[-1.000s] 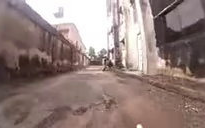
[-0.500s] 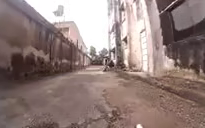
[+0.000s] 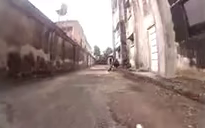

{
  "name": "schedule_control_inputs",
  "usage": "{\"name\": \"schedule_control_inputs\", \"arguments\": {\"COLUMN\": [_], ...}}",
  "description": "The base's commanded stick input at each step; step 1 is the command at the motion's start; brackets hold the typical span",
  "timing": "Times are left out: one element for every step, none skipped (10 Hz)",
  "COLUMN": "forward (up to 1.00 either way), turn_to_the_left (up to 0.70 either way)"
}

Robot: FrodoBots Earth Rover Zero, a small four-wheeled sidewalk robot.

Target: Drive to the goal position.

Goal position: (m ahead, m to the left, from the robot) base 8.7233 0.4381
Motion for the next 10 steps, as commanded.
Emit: {"name": "schedule_control_inputs", "arguments": {"forward": [0.85, 0.85, 0.85, 0.85, 0.85, 0.85, 0.85, 0.85, 0.85, 0.85], "turn_to_the_left": [0.00, 0.00, 0.00, 0.00, 0.00, 0.00, 0.00, 0.00, 0.00, 0.21]}}
